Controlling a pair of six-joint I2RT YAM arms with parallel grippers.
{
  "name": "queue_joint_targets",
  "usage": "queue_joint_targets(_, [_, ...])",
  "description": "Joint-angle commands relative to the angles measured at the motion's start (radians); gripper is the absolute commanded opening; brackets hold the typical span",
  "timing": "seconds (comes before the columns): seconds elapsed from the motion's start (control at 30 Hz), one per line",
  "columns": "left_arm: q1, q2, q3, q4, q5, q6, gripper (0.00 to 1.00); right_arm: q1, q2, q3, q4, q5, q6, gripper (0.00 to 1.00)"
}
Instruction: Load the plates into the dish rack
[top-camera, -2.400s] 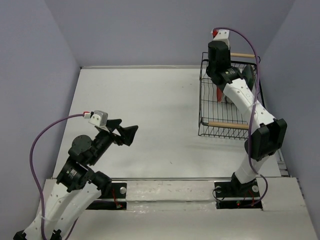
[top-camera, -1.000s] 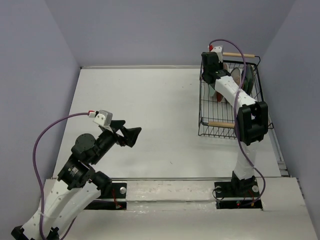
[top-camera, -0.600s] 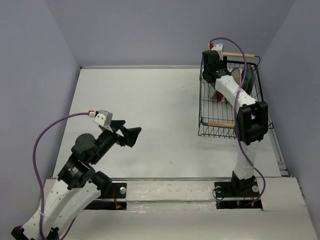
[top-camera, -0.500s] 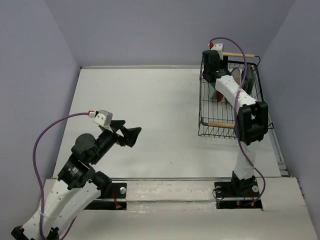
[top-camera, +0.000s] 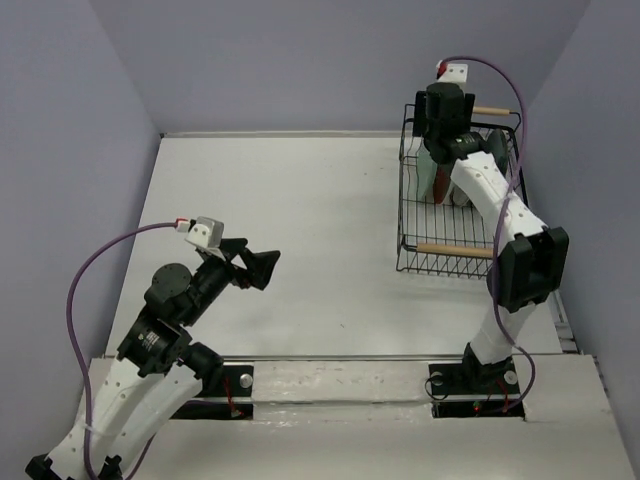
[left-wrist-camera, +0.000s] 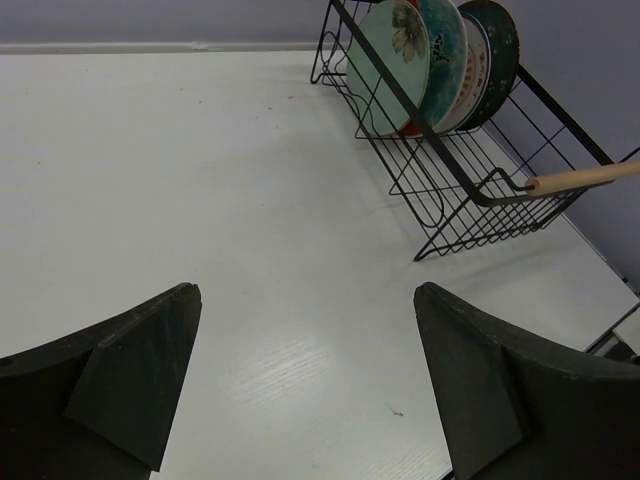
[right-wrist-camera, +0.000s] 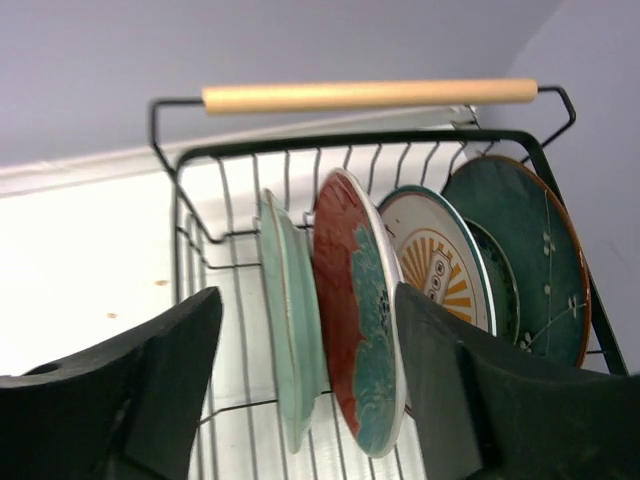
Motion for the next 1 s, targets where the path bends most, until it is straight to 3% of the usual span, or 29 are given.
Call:
queue_joint_targets(0.0, [0.021,0.014,0.000,0.048,0.008,0.012,0.99,-0.006,-0.129,-0.034,0.015,-0.143,0.085,0.80])
queue_joint_targets(0.13, [0.036,0.016,0.004,0.049,0.010,0.014,0.99,0.005,-0.334,-0.180,0.083,-0.386,0.251,0.94])
queue_joint_targets(0.17, [0.039,0.019,0.003,0.048,0.013,0.014,0.99,0.018,-0.386,-0.319,0.141,-0.442,0.281,1.00])
queue_joint_targets(0.27, [0.050,0.020,0.007,0.052,0.034,0.014,0.99,0.029,-0.617,-0.621,0.418,-0.623,0.383,1.00])
queue_joint_targets(0.33, [0.056,0.013,0.003,0.063,0.059,0.014,0.99,0.038,-0.718,-0.724,0.522,-0.723,0.442,1.00])
queue_joint_targets(0.43, [0.059,-0.009,-0.002,0.077,0.068,0.006,0.99,0.038,-0.896,-0.842,0.527,-0.823,0.491,1.00])
queue_joint_targets(0.57, [0.062,-0.044,0.006,0.080,0.035,-0.005,0.99,0.038,-1.118,-0.940,0.461,-0.858,0.491,1.00])
queue_joint_targets(0.73, [0.062,-0.038,0.055,0.098,0.035,-0.040,0.99,0.038,-1.383,-0.992,0.299,-0.797,0.474,1.00])
queue_joint_targets(0.97, [0.062,-0.023,0.165,0.124,0.042,-0.043,0.99,0.038,-1.553,-1.019,0.163,-0.731,0.465,1.00])
